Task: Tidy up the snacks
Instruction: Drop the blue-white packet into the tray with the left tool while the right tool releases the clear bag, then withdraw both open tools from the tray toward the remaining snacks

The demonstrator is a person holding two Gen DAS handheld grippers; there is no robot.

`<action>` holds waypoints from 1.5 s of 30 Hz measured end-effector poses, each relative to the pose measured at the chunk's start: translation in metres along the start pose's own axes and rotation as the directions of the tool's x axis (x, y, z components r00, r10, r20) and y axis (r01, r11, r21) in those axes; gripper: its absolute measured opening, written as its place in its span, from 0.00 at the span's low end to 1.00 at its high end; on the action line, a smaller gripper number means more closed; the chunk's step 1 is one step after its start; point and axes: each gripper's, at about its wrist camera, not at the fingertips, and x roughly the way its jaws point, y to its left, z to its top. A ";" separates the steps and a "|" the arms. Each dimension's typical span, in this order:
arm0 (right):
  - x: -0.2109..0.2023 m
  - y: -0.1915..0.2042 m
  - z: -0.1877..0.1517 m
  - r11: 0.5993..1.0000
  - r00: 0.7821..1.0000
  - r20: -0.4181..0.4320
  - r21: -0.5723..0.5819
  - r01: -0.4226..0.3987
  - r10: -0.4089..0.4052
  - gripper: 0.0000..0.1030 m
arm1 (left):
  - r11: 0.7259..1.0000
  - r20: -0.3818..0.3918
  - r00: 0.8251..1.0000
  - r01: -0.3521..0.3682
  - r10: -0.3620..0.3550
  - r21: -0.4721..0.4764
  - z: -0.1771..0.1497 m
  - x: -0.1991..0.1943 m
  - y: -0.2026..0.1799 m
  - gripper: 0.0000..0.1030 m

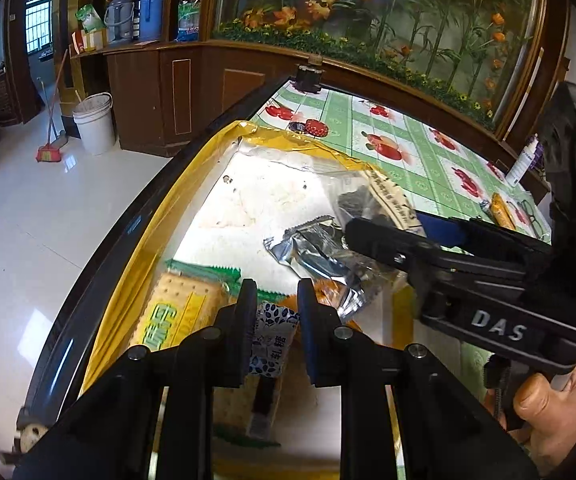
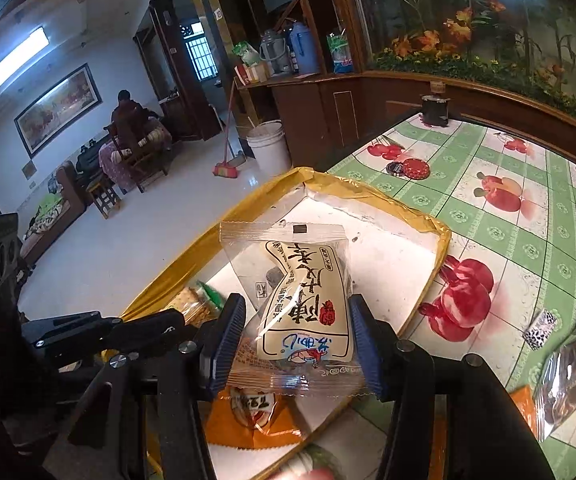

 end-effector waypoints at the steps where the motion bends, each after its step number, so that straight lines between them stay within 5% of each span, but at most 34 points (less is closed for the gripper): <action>1: 0.007 -0.001 0.003 1.000 1.000 -0.007 0.002 0.005 -0.005 0.52 | 1.000 -0.006 1.000 -0.002 0.002 -0.002 0.002 0.005 0.000 0.18; 15: 0.036 -0.010 0.009 0.999 0.999 -0.032 -0.004 0.032 -0.032 0.58 | 0.997 -0.042 0.996 -0.076 0.076 -0.013 0.005 0.024 0.008 0.21; 18: 0.032 -0.012 0.009 0.999 0.999 -0.024 0.003 0.037 -0.037 0.66 | 0.997 -0.039 0.996 -0.077 0.077 -0.005 0.005 0.021 0.005 0.32; 20: 0.027 -0.017 0.008 0.999 0.999 -0.018 0.020 0.034 -0.034 0.67 | 0.993 -0.023 0.993 -0.116 0.116 0.005 0.004 0.017 0.004 0.64; 22: 0.019 -0.023 0.007 0.999 1.000 -0.008 0.038 0.028 -0.027 0.69 | 0.993 0.004 0.993 -0.119 0.119 0.005 0.005 0.010 0.004 0.71; 33: -0.062 -0.055 -0.014 0.992 0.993 0.093 0.108 0.060 -0.070 0.76 | 0.995 0.053 0.994 -0.097 0.096 0.028 0.008 -0.013 -0.018 0.71; 45: -0.143 -0.117 -0.079 0.953 0.973 0.106 0.251 0.171 -0.203 0.86 | 0.988 0.060 0.998 -0.041 0.032 0.151 0.001 -0.020 -0.089 0.71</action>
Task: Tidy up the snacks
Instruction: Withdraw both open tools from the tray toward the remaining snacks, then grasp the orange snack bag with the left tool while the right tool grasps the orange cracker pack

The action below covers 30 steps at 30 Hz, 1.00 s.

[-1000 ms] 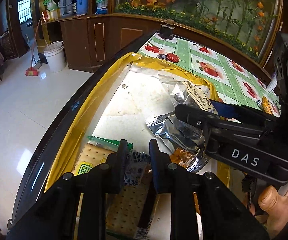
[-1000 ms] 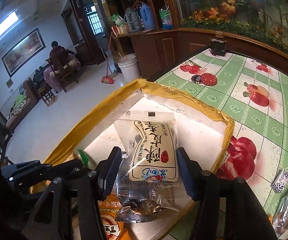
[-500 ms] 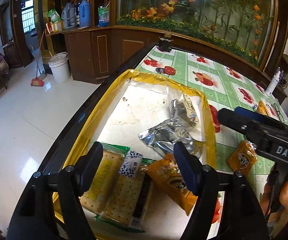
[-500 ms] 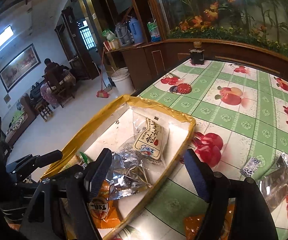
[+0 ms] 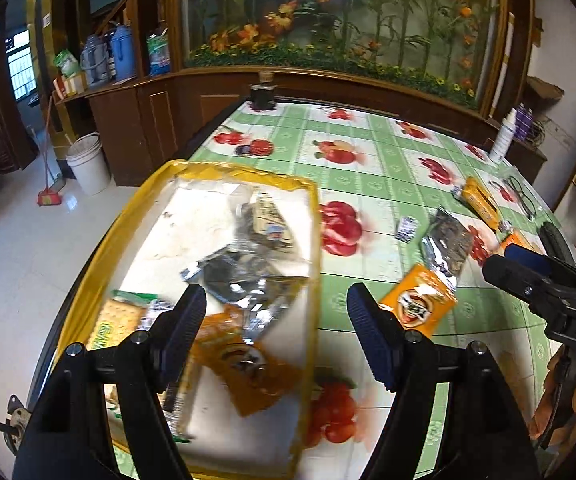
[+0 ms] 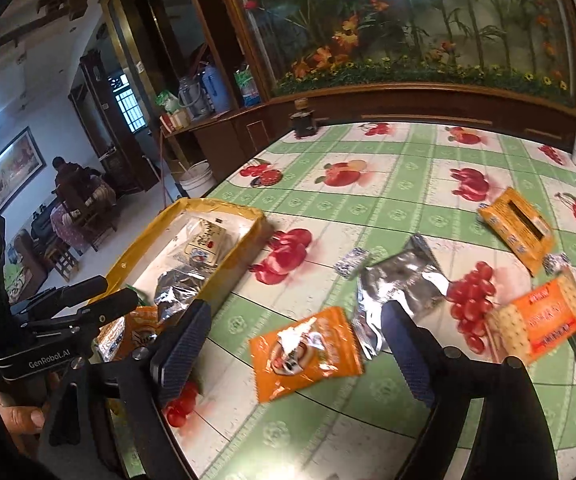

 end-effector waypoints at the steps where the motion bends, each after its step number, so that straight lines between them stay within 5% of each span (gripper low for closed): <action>1: -0.005 -0.008 -0.003 1.000 1.000 0.000 0.013 0.013 -0.013 0.87 | 1.000 -0.002 1.000 0.002 -0.002 0.012 0.000 0.000 -0.006 0.71; 18: -0.059 -0.102 -0.045 0.980 0.987 -0.011 0.116 0.163 -0.163 0.91 | 0.972 -0.112 0.989 0.122 -0.100 0.202 -0.016 0.029 -0.102 0.78; 30: -0.034 -0.132 -0.041 0.955 0.976 -0.085 0.204 0.214 -0.200 0.92 | 0.947 -0.175 0.982 0.125 -0.076 0.294 -0.018 0.068 -0.130 0.78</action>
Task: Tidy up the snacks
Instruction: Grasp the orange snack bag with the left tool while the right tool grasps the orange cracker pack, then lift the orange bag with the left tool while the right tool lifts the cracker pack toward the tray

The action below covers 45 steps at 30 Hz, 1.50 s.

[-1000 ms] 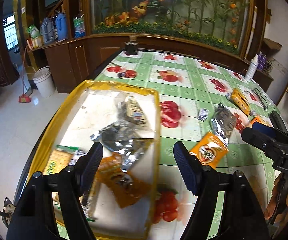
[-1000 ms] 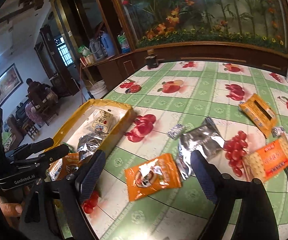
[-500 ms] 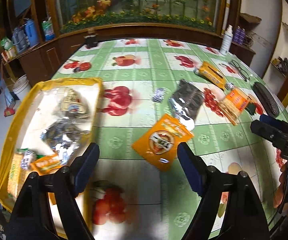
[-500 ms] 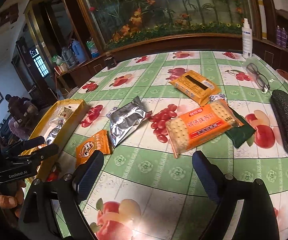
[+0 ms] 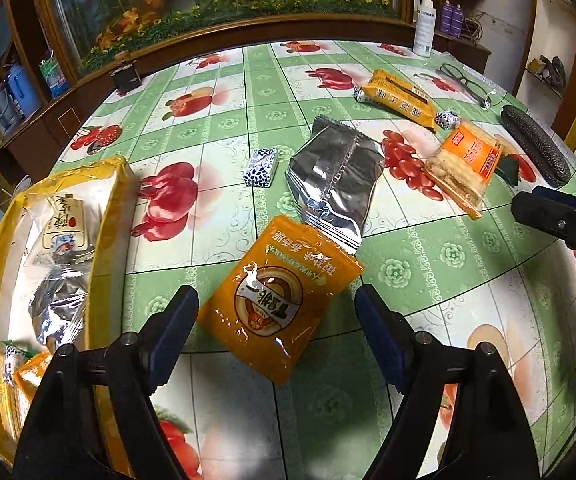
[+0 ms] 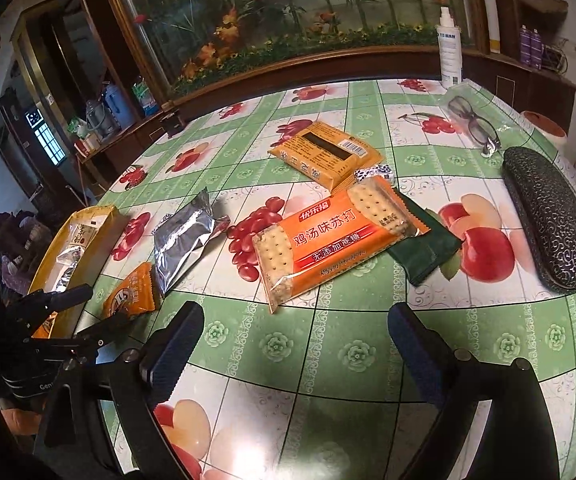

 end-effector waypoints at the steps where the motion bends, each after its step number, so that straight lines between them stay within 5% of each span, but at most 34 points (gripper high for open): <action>1: 0.005 0.001 0.001 1.000 1.000 -0.010 0.009 0.005 -0.005 0.92 | 1.000 -0.004 1.000 0.002 -0.002 0.001 0.000 0.003 0.000 0.78; 18: 0.064 0.008 0.040 0.981 0.986 -0.039 0.101 0.165 -0.162 0.94 | 0.996 -0.014 0.997 0.072 -0.072 -0.055 0.008 0.026 0.018 0.79; 33: 0.073 0.006 0.048 0.978 0.980 -0.046 -0.088 0.187 -0.192 0.83 | 0.989 0.001 0.992 0.127 -0.128 -0.080 0.008 0.025 0.016 0.83; 35: 0.074 0.007 0.049 0.978 0.981 -0.046 -0.098 0.184 -0.189 0.81 | 0.991 0.004 0.994 0.108 -0.108 -0.077 0.007 0.024 0.015 0.74; 37: 0.073 0.007 0.049 0.977 0.981 -0.043 -0.111 0.184 -0.190 0.77 | 0.994 0.013 0.996 0.083 -0.083 -0.075 0.007 0.022 0.016 0.53; 45: 0.061 0.000 0.041 0.984 0.988 -0.039 -0.106 0.146 -0.151 0.71 | 0.981 0.026 0.989 0.149 -0.147 -0.128 0.005 0.017 0.026 0.46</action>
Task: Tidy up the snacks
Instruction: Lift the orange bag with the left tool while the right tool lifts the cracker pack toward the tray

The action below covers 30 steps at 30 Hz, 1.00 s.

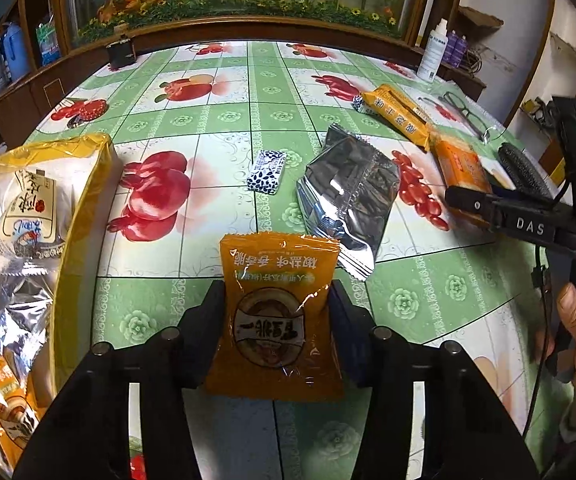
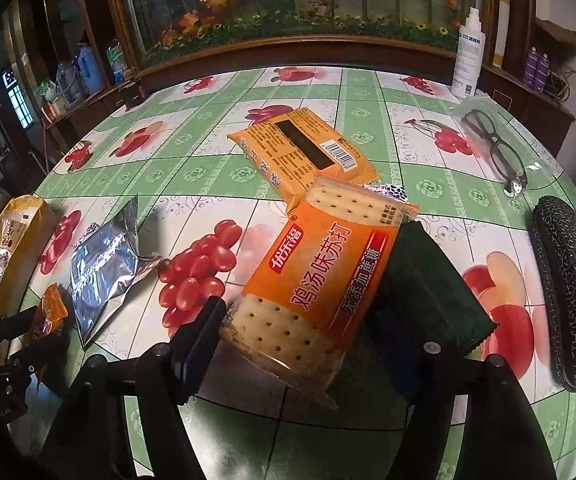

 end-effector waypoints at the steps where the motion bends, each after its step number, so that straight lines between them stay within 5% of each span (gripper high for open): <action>1: -0.002 -0.001 -0.002 1.000 1.000 0.001 0.001 -0.002 0.002 0.69 | 1.000 0.000 1.000 0.006 -0.006 -0.002 -0.001 -0.001 0.000 0.45; 12: -0.052 -0.007 -0.024 0.993 0.991 0.069 0.037 -0.113 0.111 0.68 | 1.000 0.029 0.999 0.020 -0.020 0.006 -0.012 -0.021 -0.012 0.40; 15: -0.062 -0.010 -0.031 0.985 0.984 0.078 0.058 -0.163 0.158 0.61 | 1.000 0.036 0.999 0.026 -0.026 0.001 -0.016 -0.028 -0.010 0.39; 30: -0.092 0.000 -0.056 0.976 0.972 0.111 0.045 -0.214 0.208 0.60 | 0.999 0.093 0.994 0.051 -0.049 -0.015 -0.019 -0.061 -0.009 0.39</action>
